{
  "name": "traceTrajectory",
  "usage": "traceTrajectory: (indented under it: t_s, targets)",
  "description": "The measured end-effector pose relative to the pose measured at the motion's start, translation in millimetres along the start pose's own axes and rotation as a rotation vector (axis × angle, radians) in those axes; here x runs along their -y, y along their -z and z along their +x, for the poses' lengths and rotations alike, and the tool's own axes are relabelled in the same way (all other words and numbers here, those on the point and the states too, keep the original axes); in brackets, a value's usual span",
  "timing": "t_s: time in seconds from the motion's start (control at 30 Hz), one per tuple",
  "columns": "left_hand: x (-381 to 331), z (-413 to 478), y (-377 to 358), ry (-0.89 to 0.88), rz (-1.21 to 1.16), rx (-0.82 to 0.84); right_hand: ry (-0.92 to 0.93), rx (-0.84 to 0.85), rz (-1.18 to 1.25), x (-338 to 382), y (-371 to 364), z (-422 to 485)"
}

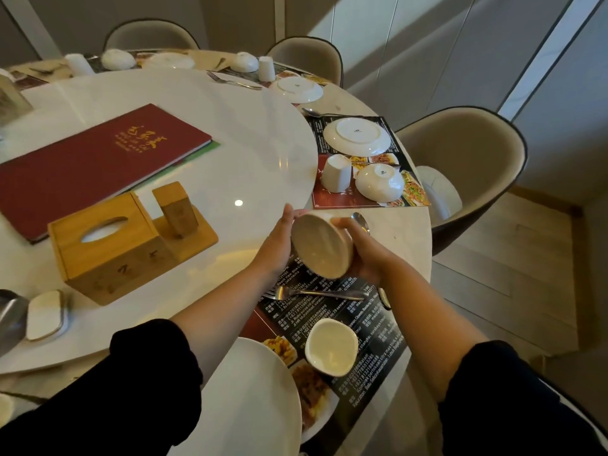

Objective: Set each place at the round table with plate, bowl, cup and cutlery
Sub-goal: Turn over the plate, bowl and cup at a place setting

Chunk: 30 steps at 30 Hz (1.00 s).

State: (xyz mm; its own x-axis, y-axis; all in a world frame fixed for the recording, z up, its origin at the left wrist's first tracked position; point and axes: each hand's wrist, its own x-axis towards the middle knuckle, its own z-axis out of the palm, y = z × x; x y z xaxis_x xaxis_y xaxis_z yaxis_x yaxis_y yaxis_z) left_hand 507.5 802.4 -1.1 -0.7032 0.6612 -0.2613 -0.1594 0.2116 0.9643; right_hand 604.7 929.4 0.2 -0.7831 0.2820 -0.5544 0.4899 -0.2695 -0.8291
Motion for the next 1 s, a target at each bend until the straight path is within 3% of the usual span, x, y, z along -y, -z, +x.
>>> traceTrajectory:
  t_s: [0.1,0.2,0.47,0.83,1.0]
  targets:
    - [3,9,-3,0.087,0.091,-0.013,-0.037,-0.031,0.135,1,-3,-1]
    - [10,19,-2,0.159,0.175,-0.056,-0.021,-0.197,0.173,-1,-7,4]
    - [0,9,-7,0.253,0.272,-0.005,-0.019,-0.383,-0.230,-7,-9,12]
    - [10,12,-3,0.163,0.365,0.011,0.027,-0.397,-0.445,-3,-1,12]
    - [21,-19,7,0.025,0.346,-0.099,0.017,-0.417,-0.197,-23,7,6]
